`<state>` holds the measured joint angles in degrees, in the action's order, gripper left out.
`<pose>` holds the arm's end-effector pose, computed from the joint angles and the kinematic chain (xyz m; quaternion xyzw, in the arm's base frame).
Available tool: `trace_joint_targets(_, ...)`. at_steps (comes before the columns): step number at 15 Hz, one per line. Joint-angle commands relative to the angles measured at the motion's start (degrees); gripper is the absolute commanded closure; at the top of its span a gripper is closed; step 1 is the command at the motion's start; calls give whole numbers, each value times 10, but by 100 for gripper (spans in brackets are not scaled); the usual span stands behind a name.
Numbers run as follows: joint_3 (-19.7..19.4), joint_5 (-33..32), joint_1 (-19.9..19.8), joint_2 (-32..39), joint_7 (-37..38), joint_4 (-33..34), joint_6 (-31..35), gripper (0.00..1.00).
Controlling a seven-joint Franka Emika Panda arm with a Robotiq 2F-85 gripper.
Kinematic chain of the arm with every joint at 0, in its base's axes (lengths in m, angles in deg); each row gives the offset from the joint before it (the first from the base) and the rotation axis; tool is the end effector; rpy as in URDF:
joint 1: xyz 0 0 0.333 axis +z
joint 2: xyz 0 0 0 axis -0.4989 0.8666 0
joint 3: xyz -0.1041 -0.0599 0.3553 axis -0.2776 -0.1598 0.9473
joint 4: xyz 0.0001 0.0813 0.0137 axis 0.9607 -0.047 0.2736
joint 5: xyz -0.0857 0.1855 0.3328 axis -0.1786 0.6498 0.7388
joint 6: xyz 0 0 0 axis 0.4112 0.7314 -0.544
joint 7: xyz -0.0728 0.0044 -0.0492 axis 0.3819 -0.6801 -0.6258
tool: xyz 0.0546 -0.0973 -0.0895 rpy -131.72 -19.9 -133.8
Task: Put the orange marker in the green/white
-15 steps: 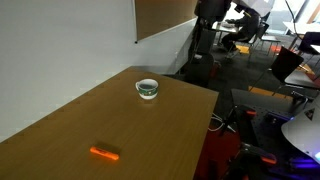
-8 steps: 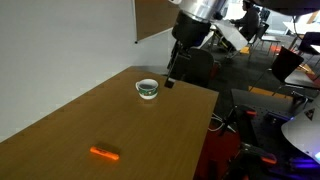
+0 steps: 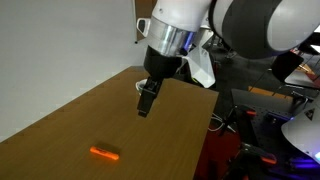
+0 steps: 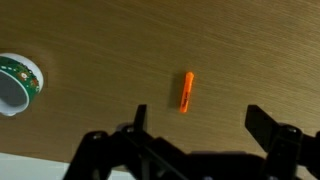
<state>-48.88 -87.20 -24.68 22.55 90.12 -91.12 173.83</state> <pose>0.4988 0.1397 0.3235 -0.9893 -0.0423 -0.1396 0.0083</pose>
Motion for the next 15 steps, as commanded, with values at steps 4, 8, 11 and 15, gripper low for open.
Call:
trace_joint_targets(4, -25, -28, 50, 141, 11, 104, 7, 0)
trace_joint_targets(8, -36, -15, 64, 140, 6, 98, 1, 0)
trace_joint_targets(11, -38, -15, 65, 142, 6, 101, 1, 0)
trace_joint_targets(15, -83, -53, 99, 189, 40, 144, 21, 0)
